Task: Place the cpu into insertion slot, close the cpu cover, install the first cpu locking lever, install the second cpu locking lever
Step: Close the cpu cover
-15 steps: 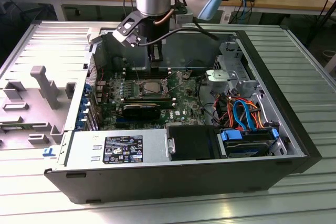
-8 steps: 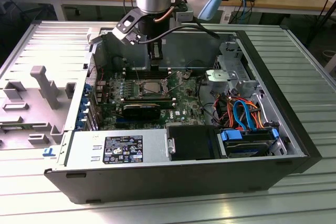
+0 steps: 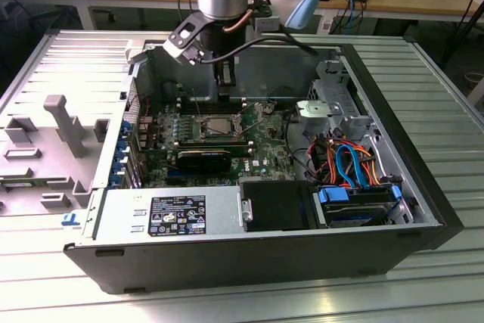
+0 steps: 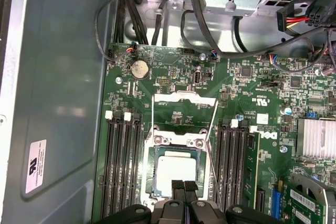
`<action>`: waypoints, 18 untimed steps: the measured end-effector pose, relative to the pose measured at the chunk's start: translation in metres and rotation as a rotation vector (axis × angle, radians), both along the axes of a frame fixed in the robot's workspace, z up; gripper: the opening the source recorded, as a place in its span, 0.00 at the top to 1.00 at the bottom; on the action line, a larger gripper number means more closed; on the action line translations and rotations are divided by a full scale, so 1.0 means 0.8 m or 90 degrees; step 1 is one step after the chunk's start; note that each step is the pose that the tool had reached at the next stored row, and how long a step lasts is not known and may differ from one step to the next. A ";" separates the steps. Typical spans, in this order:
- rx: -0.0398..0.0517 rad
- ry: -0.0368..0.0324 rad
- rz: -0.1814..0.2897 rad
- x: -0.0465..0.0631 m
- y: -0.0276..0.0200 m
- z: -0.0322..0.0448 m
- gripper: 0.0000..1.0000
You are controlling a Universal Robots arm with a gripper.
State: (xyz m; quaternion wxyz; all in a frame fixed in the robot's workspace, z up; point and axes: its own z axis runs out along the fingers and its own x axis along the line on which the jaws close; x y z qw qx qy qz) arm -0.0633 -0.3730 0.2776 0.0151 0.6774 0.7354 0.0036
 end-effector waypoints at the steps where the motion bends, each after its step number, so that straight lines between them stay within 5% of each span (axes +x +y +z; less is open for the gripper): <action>1: 0.0005 -0.0001 0.000 0.000 -0.0001 0.0000 0.89; 15: 0.0112 0.0000 0.000 0.005 -0.0004 0.0008 0.89; 18: 0.0174 0.0000 0.000 0.005 -0.0004 0.0008 0.89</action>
